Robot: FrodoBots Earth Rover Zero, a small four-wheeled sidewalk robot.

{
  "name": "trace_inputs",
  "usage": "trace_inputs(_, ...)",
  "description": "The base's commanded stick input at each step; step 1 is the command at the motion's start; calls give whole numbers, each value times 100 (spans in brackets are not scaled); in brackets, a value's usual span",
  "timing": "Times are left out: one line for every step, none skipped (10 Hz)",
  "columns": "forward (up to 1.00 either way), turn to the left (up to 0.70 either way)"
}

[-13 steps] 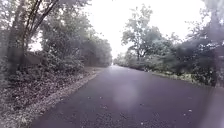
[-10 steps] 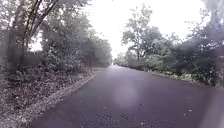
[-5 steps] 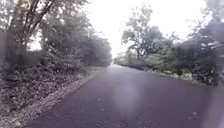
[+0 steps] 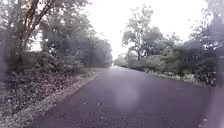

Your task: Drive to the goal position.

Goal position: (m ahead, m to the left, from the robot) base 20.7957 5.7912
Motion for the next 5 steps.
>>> trace_inputs(0,0)
trace_inputs(11,0)
trace_inputs(100,0)
trace_inputs(100,0)
trace_inputs(100,0)
